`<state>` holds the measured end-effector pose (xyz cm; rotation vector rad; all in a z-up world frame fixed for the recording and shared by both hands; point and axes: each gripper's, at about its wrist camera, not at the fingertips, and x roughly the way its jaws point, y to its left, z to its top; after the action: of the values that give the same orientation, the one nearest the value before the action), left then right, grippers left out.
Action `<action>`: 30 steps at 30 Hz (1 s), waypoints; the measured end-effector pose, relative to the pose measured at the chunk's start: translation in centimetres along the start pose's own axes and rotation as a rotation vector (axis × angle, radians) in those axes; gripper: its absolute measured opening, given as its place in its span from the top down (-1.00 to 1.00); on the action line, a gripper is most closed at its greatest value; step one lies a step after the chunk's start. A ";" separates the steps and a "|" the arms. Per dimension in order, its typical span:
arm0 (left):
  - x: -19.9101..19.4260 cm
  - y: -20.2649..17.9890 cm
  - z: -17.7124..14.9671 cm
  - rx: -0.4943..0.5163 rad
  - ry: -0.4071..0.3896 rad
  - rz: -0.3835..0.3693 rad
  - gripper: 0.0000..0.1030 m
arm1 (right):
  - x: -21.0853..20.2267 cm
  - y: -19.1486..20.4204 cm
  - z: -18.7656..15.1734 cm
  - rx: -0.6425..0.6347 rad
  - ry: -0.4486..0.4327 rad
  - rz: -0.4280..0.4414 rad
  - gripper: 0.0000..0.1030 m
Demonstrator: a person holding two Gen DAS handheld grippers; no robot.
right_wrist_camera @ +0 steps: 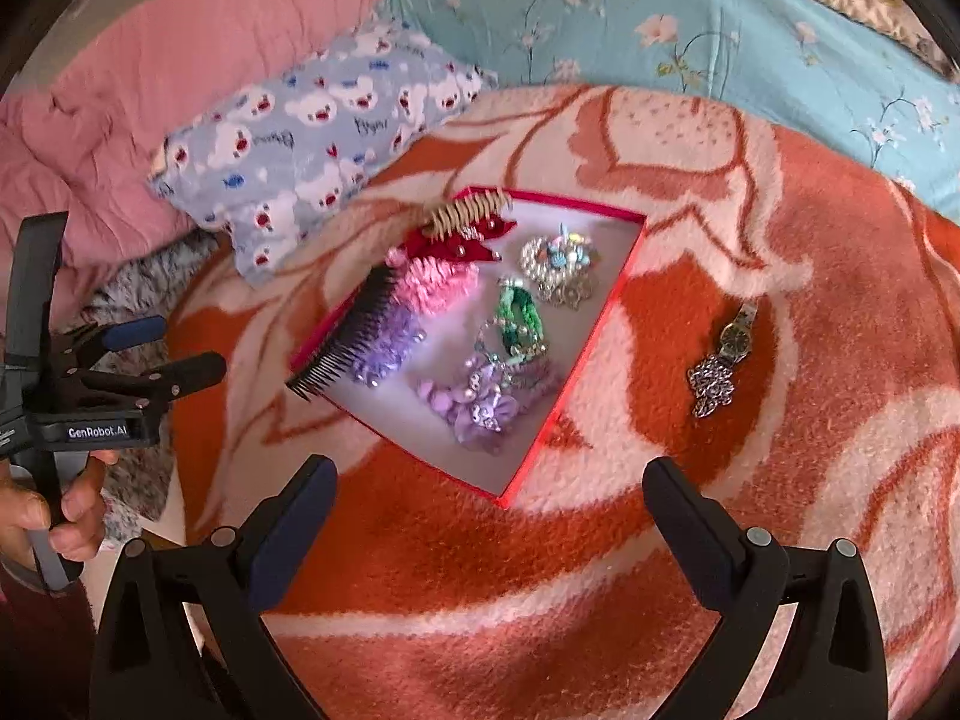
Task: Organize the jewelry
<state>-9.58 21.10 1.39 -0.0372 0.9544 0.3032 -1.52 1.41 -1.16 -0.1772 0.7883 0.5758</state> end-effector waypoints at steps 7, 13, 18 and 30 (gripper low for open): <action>1.4 -0.8 0.1 0.026 0.019 0.022 -1.00 | 3.0 0.2 0.6 -0.039 0.063 0.014 -0.99; 1.5 -0.8 0.8 0.017 0.015 0.024 -1.00 | 3.3 0.2 2.2 -0.047 0.057 0.006 -0.99; 1.6 -0.9 0.9 0.005 0.015 0.031 -1.00 | 2.9 0.2 2.8 -0.051 0.016 0.024 -0.99; 2.0 -1.3 0.5 0.002 0.031 0.024 -1.00 | 4.5 0.2 1.8 -0.053 0.046 0.047 -0.99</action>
<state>-7.79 20.41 -0.06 -0.0282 0.9864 0.3246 1.98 4.07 -3.08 -0.2218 0.8243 0.6397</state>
